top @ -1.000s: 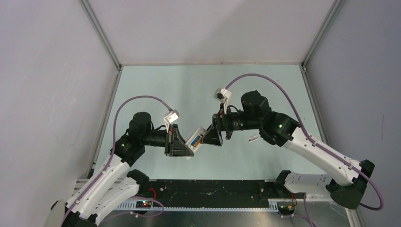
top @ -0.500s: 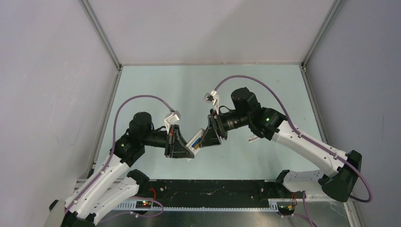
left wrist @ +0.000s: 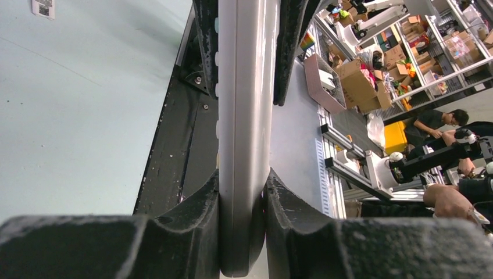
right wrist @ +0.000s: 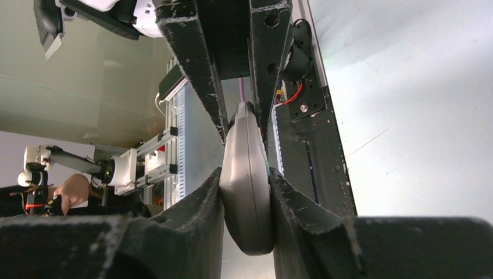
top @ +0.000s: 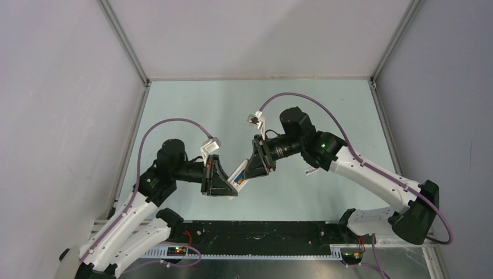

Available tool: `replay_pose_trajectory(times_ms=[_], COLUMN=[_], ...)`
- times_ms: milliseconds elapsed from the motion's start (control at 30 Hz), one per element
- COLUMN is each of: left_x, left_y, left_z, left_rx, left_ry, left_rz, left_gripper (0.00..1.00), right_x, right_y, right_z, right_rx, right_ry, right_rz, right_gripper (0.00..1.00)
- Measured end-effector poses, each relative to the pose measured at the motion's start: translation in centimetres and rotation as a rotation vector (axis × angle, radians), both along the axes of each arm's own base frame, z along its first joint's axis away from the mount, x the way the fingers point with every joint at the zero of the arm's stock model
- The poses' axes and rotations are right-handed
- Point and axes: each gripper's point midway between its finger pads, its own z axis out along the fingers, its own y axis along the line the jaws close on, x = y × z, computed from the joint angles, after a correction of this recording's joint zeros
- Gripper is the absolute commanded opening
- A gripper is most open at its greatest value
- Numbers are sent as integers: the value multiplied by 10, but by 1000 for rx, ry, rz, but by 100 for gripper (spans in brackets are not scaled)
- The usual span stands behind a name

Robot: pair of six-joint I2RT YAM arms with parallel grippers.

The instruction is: Load the batteries into the remote control

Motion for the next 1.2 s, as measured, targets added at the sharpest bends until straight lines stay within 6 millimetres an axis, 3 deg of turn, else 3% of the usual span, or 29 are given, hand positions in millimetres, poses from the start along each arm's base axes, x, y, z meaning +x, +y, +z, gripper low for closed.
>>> replay_pose_trajectory(times_ms=[133, 200, 333, 467, 633, 800, 900, 933, 1100, 1200], left_x=[0, 2, 14, 40, 77, 107, 117, 119, 118, 117], left_y=[0, -1, -3, -5, -10, -19, -19, -19, -17, -16], left_z=[2, 9, 26, 44, 63, 60, 61, 64, 83, 92], left_rx=[-6, -14, -29, -39, -124, -227, -256, -269, -347, -378], left_ry=[-14, -28, -79, -88, 30, 223, 288, 299, 319, 319], left_rz=[-1, 9, 75, 231, 440, 561, 609, 620, 634, 632], left_gripper=[77, 86, 91, 88, 75, 73, 69, 64, 49, 47], right_x=[5, 9, 25, 48, 69, 84, 90, 91, 88, 88], right_y=[3, 3, -4, -23, -50, -54, -54, -55, -59, -58], right_z=[-1, -5, -2, 15, 26, 22, 20, 22, 42, 52], right_rx=[-4, -13, -6, 44, 125, 166, 184, 196, 283, 321], right_ry=[16, 25, 43, 58, 99, 162, 212, 224, 256, 271], right_rz=[-38, -66, -134, -245, -398, -505, -552, -566, -600, -597], right_gripper=[13, 14, 13, 13, 14, 14, 14, 14, 17, 17])
